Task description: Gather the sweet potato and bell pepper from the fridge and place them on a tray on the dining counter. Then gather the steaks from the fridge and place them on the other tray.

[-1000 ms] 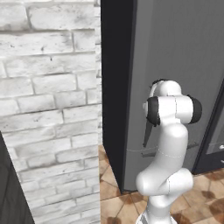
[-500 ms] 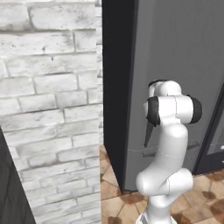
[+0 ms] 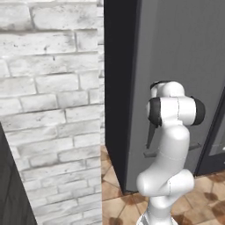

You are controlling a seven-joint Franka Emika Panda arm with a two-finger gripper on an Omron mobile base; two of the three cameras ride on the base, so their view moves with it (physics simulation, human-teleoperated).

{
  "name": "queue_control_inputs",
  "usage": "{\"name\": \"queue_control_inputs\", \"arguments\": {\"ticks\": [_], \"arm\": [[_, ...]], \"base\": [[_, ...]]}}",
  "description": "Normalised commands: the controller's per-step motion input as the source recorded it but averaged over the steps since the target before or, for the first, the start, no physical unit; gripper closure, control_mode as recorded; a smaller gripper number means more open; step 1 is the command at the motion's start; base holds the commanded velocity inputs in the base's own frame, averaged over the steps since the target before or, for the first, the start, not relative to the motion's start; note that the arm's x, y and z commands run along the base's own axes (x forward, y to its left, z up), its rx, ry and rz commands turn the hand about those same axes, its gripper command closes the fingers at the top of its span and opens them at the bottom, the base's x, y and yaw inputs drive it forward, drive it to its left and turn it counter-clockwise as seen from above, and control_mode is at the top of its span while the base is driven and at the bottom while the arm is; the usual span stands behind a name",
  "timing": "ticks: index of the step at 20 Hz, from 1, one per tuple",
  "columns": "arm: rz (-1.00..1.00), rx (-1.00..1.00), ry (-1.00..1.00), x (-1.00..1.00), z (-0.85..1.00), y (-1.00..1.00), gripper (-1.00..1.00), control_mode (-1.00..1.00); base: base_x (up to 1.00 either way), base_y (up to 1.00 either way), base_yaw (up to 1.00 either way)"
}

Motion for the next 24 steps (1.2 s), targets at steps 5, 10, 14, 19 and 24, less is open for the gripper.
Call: {"name": "queue_control_inputs", "arguments": {"ticks": [5, 10, 14, 19, 24], "arm": [[0.0, 0.08, 0.0, -0.64, 0.0, -1.0, 1.0, -1.0], [0.0, 0.06, 0.0, -0.59, 0.0, -1.0, 1.0, -1.0], [0.0, 0.01, 0.0, -0.6, 0.0, -1.0, 1.0, -1.0], [0.0, 0.0, 0.0, -0.62, 0.0, -1.0, 1.0, -1.0], [0.0, 0.0, 0.0, -0.56, -0.01, -1.0, 1.0, -1.0]], "base": [[0.0, 0.0, 0.0], [0.0, 0.0, 0.0], [0.0, 0.0, 0.0], [0.0, 0.0, 0.0], [0.0, 0.0, 0.0]]}}
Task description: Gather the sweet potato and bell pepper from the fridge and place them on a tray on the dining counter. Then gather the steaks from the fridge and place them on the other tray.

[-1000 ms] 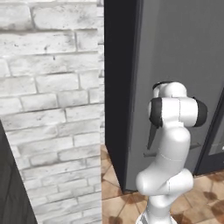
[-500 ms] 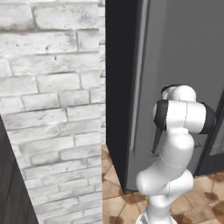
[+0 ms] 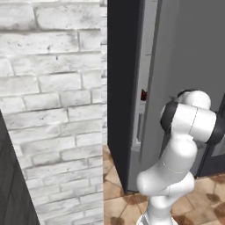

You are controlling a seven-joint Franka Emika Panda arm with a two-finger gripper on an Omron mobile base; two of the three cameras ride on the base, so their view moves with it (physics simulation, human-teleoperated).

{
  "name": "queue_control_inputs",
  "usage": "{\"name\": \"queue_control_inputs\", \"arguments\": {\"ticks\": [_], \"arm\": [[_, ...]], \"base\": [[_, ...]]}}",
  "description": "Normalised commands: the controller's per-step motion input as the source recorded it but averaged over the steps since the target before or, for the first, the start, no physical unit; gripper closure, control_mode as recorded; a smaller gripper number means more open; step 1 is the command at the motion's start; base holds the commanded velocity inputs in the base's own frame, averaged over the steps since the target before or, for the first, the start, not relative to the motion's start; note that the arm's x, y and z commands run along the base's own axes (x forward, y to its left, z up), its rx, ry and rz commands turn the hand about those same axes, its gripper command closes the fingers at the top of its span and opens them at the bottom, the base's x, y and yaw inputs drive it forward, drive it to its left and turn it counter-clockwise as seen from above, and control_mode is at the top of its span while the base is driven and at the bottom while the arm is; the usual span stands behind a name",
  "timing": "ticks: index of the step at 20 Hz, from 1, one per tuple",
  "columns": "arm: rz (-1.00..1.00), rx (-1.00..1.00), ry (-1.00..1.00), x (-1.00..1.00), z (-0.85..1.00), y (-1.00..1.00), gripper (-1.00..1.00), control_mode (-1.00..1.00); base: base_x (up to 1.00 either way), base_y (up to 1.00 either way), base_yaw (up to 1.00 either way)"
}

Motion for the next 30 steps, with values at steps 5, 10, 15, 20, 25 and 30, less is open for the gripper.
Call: {"name": "queue_control_inputs", "arguments": {"ticks": [5, 10, 15, 20, 25, 30], "arm": [[-0.01, 0.0, 0.0, -0.53, -0.05, -1.0, 1.0, -1.0], [-0.01, 0.0, 0.02, -0.43, -0.15, -1.0, 1.0, -1.0], [-0.01, -0.01, 0.07, -0.31, -0.26, -1.0, 1.0, -1.0], [-0.1, -0.3, 0.02, -0.48, -0.6, -0.31, 1.0, -1.0], [-0.22, -0.72, -0.43, -0.86, -0.52, 1.0, -1.0, -1.0], [-0.22, -0.59, -0.7, -1.0, -0.21, 1.0, -1.0, -1.0]], "base": [[0.0, 0.0, 0.0], [0.0, 0.0, 0.0], [0.0, 0.0, 0.0], [0.0, 0.0, 0.0], [0.0, 0.0, 0.0], [0.0, 0.0, 0.0]]}}
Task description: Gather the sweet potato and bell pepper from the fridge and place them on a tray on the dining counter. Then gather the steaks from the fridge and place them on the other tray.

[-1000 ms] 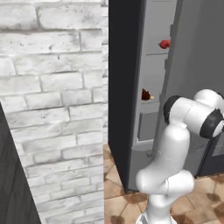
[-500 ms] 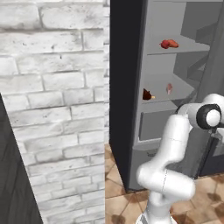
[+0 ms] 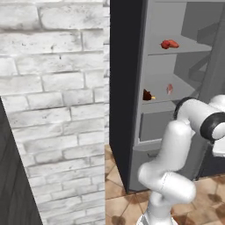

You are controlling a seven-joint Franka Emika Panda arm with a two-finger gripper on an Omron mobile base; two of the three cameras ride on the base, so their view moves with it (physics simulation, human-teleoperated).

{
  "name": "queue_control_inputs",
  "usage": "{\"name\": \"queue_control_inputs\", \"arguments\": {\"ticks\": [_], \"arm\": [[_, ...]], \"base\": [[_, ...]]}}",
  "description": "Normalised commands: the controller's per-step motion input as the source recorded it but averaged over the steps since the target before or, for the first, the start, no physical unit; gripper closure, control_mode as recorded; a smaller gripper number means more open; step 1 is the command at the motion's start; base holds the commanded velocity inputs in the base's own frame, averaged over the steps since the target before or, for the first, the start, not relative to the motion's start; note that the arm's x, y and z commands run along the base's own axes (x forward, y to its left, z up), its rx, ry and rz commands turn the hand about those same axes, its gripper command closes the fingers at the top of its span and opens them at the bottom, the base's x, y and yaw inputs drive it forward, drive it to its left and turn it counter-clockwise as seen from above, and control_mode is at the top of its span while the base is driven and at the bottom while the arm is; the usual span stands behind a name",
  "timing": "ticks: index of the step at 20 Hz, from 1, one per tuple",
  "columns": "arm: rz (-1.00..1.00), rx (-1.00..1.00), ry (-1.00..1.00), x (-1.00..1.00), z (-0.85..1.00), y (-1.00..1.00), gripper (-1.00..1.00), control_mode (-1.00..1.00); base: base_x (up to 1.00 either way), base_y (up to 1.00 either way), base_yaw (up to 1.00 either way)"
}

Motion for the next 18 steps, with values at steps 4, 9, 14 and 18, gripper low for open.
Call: {"name": "queue_control_inputs", "arguments": {"ticks": [4, 9, 14, 18], "arm": [[-0.26, -0.54, -0.62, -0.99, -0.1, 0.87, -1.0, -1.0], [-0.32, -0.46, -0.47, -1.0, 0.0, 0.13, -1.0, -1.0], [-0.37, -0.24, -0.33, -0.98, 0.05, -0.29, -1.0, -1.0], [-0.4, -0.11, -0.13, -0.71, 0.23, -0.56, -1.0, -1.0]], "base": [[0.0, 0.0, 0.0], [0.0, 0.0, 0.0], [0.0, 0.0, 0.0], [0.0, 0.0, 0.0]]}}
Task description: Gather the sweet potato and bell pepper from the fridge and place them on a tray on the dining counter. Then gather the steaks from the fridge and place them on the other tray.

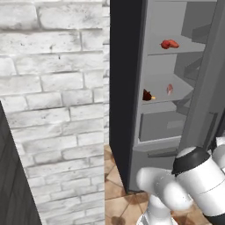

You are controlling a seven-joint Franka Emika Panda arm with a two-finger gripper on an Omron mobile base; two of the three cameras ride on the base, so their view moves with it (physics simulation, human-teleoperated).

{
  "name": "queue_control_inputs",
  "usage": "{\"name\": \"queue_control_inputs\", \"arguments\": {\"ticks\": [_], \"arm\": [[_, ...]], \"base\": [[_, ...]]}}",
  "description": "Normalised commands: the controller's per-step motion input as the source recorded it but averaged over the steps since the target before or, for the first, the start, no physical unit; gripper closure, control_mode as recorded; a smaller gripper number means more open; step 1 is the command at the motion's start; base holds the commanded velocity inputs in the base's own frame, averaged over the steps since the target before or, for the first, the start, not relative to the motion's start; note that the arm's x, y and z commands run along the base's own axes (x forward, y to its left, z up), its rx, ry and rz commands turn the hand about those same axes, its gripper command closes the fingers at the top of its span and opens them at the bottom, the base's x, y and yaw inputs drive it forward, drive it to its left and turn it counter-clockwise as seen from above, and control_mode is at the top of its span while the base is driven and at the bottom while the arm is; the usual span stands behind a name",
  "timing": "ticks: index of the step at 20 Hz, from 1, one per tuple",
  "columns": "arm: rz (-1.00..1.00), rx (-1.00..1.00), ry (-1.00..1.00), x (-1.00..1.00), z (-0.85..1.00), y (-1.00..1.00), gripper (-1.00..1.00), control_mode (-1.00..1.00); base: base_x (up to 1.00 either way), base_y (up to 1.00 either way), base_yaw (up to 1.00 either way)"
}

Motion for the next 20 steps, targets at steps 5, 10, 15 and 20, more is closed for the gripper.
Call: {"name": "queue_control_inputs", "arguments": {"ticks": [5, 10, 15, 20], "arm": [[-0.15, -0.09, -0.15, -0.88, 0.67, -0.15, -1.0, -1.0], [0.0, -0.19, -0.05, -1.0, 0.84, 0.0, -1.0, -1.0], [0.03, -0.22, 0.22, -1.0, 0.81, 0.0, -1.0, -1.0], [0.08, -0.44, 0.48, -0.97, 0.54, 0.0, -1.0, -1.0]], "base": [[0.0, 0.0, 0.0], [0.0, 0.0, 0.0], [0.0, 0.0, 0.0], [0.0, 0.0, 0.0]]}}
